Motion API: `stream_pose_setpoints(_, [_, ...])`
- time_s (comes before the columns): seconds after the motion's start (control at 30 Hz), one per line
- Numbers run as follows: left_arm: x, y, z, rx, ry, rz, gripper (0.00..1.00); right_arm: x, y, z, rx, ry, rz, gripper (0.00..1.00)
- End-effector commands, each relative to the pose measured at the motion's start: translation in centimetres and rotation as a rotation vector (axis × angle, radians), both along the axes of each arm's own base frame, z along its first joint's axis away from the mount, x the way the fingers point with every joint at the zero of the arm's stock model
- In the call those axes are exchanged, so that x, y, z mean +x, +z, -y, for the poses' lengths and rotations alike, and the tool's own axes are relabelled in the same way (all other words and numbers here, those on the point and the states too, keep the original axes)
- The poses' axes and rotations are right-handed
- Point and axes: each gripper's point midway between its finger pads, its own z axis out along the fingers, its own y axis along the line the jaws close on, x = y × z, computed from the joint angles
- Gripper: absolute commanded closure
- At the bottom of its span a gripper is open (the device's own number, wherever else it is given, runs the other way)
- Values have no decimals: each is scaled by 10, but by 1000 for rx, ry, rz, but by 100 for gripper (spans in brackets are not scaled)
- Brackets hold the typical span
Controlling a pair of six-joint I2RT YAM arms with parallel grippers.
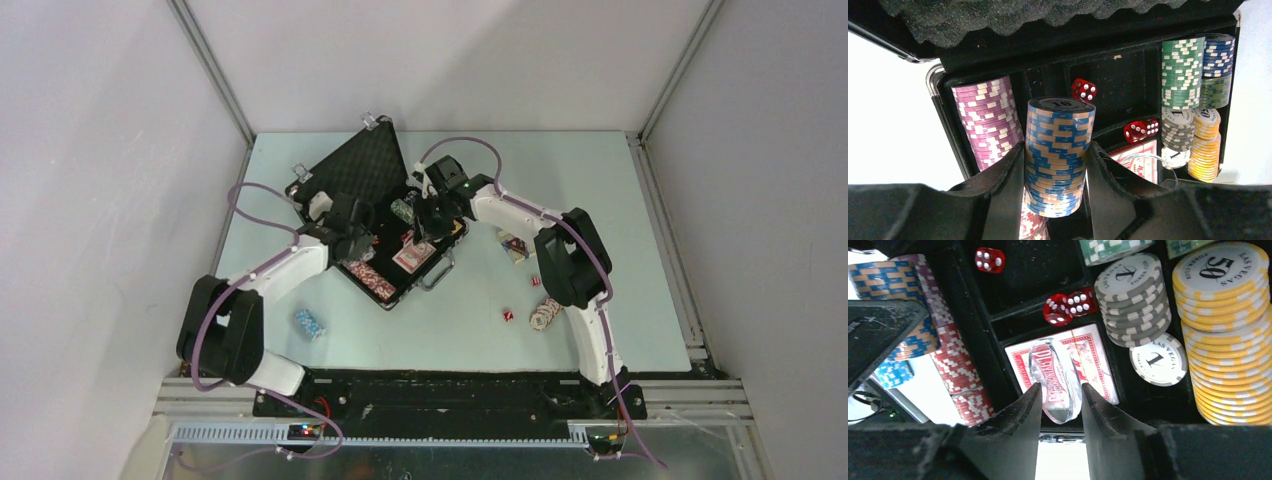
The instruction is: Pack up texas hold em set
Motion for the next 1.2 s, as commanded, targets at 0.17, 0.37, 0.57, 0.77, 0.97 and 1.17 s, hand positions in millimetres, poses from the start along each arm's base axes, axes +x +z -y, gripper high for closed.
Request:
stream_pose_setpoints(0.17, [21,22,2,6,50,65,82,10,22,4,-39,-7,85,47])
stream_pose_setpoints(0.37, [18,20,-2,27,61,49,68,5,24,-4,-25,27,91,47])
stream_pose_setpoints(0.57, [20,21,-2,34,59,43,42,4,27,-9,-10,34,98,47])
stream_pose_setpoints(0.77, [21,29,-2,57,20,48,21,5,24,-9,-16,31,88,46])
stream_pose_setpoints(0.97, [16,46,-6,90,-32,94,26,7,27,-10,-12,21,99,46])
stream_pose_setpoints(1.17, [4,71,1,179,-281,201,24,10,52,-9,33,1,199,46])
